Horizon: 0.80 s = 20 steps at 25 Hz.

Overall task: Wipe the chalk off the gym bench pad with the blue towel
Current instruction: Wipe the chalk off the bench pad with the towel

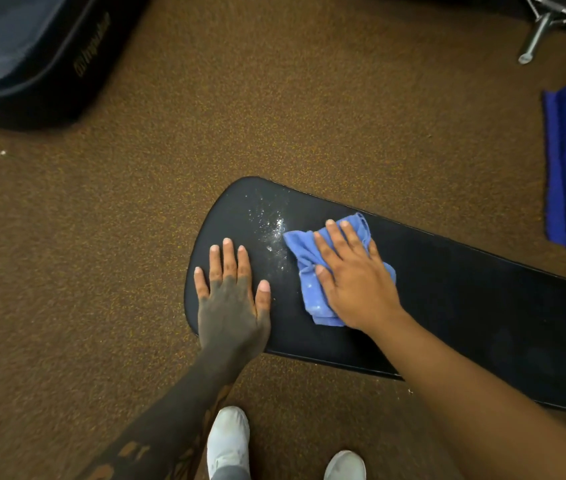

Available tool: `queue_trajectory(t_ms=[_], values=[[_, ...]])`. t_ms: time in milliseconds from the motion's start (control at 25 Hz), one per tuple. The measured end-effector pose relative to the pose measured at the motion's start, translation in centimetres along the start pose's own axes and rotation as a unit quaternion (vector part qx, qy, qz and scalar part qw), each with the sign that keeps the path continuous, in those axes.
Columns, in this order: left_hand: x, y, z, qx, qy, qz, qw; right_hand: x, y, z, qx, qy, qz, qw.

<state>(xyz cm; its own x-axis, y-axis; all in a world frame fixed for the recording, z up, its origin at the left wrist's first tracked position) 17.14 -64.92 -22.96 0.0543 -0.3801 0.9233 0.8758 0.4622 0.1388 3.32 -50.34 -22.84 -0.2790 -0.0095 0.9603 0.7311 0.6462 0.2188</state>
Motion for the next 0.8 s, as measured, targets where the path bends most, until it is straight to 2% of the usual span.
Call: queue_trajectory(t_ms=[120,200,280,360,480,560,680,800], values=[[0.3,-0.2,-0.4,-0.014,-0.020,-0.013,1.000,0.3,-2.0,0.9,-0.068,0.008,0.019,0.997],[0.5,-0.2,-0.5,-0.014,-0.015,-0.014,1.000,0.5,-5.1,-0.2,-0.137,-0.008,0.030,0.990],[0.4,-0.1,-0.5,-0.011,-0.008,-0.015,1.000,0.8,-7.6,-1.8,-0.171,-0.009,0.031,0.985],[0.4,-0.1,-0.6,-0.010,-0.006,-0.015,1.000,1.0,-8.2,-3.4,-0.147,0.000,0.035,0.988],[0.4,-0.1,-0.5,-0.012,-0.011,-0.011,1.000,0.6,-5.9,-4.5,-0.036,0.002,0.031,0.999],[0.4,-0.1,-0.5,-0.014,-0.012,-0.014,1.000,0.6,-4.7,-3.4,0.005,0.009,0.011,1.000],[0.4,-0.1,-0.5,-0.017,-0.007,-0.015,1.000,1.1,-6.2,-1.5,-0.053,0.032,0.017,0.998],[0.6,0.0,-0.6,-0.018,0.024,-0.005,1.000,1.3,-9.7,-3.6,-0.137,0.005,0.028,0.990]])
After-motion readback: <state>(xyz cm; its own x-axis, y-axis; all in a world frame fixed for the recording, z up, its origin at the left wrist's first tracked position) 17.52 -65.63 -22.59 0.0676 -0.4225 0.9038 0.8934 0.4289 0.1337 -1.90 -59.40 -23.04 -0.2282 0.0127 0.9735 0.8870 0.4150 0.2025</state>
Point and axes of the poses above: each hand's wrist, its own y-axis away from the middle knuckle, its own x-axis out of the back of the hand, z = x × y, the point moved 4 cm from there along -y, towards the middle knuckle, and after that the axes turned 5 degrees about -x, right-handed, at the moved point
